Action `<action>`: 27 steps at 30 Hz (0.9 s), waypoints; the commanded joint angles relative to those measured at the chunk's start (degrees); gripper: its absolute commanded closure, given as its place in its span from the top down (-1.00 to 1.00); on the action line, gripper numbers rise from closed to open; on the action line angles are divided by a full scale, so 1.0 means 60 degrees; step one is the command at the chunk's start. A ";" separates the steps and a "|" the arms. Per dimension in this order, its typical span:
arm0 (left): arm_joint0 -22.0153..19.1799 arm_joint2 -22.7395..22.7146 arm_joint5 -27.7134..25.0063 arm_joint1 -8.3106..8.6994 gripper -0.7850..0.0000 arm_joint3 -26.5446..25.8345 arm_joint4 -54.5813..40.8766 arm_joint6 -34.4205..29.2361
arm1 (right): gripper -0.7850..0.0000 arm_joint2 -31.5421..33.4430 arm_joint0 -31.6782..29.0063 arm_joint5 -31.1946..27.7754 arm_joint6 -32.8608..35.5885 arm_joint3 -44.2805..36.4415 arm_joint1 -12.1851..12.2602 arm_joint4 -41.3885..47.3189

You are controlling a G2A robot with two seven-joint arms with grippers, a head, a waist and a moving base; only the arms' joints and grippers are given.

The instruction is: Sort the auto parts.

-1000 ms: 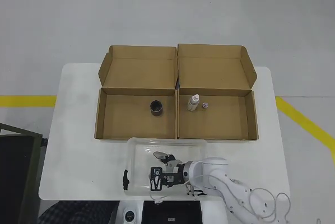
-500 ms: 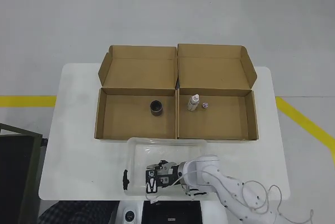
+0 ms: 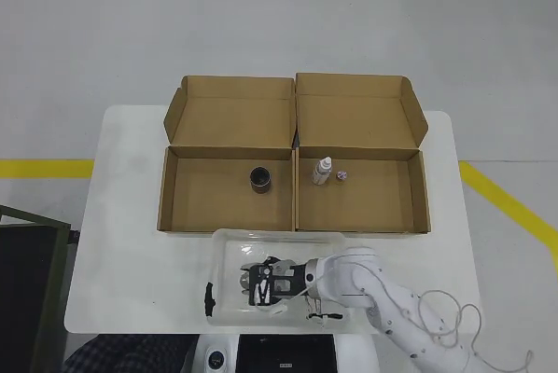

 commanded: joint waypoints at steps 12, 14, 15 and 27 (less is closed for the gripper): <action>0.0000 0.0000 0.0000 0.0000 1.00 0.0000 0.0000 0.0000 | -1.00 0.1955 -0.0792 0.0307 0.0022 -0.1075 0.0351 0.5030; 0.0000 0.0000 0.0000 0.0000 1.00 0.0000 0.0000 0.0000 | -1.00 0.2000 -0.0706 0.0195 0.0152 -0.1170 0.0373 0.5750; 0.0000 0.0000 0.0000 0.0000 1.00 0.0000 0.0000 0.0000 | -1.00 0.2020 -0.0654 0.0172 0.0207 -0.1173 0.0382 0.6092; 0.0000 0.0000 0.0000 0.0000 1.00 0.0000 0.0000 0.0000 | -1.00 0.2231 -0.0365 0.0556 -0.0461 -0.1457 0.0367 0.8769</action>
